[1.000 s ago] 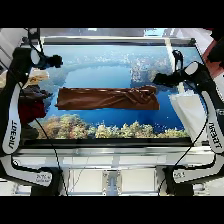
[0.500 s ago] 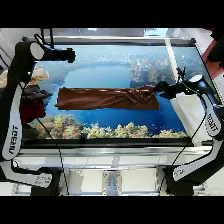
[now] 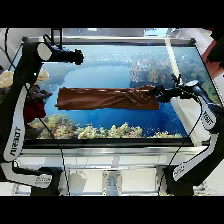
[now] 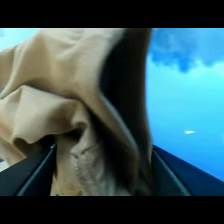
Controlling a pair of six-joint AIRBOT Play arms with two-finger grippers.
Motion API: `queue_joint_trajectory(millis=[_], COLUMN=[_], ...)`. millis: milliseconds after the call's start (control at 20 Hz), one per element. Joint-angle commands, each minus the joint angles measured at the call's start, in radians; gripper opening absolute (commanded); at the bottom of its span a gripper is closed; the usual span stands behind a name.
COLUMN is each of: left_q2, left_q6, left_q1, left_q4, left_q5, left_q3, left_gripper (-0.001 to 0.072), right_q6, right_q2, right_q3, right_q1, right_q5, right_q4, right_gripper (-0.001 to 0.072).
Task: Fold the shirts.
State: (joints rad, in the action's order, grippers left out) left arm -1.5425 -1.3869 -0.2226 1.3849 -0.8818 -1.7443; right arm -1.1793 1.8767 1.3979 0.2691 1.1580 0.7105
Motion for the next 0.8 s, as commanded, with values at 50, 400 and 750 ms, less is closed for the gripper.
queue_joint_trajectory(millis=[50, 400, 750], left_q2=[-0.01, -0.154, -0.339], left_q6=[0.003, -0.003, -0.028], left_q1=[-0.003, -0.011, -0.155], left_q4=[-0.002, -0.249, -0.322], left_q5=[-0.033, -0.062, -0.019], left_q3=[0.007, 0.07, 0.07], left_gripper=[0.0522, 0.0012, 0.0011], right_q6=[0.039, 0.155, 0.076], right_q2=[0.011, -0.014, -0.202], right_q3=[0.0, 0.0, 0.013], right_q1=[-0.016, -0.026, -0.088], right_q5=[0.04, 0.142, 0.17], right_q4=[-0.114, -0.411, -0.427], right_gripper=[0.0482, 0.0025, 0.0024])
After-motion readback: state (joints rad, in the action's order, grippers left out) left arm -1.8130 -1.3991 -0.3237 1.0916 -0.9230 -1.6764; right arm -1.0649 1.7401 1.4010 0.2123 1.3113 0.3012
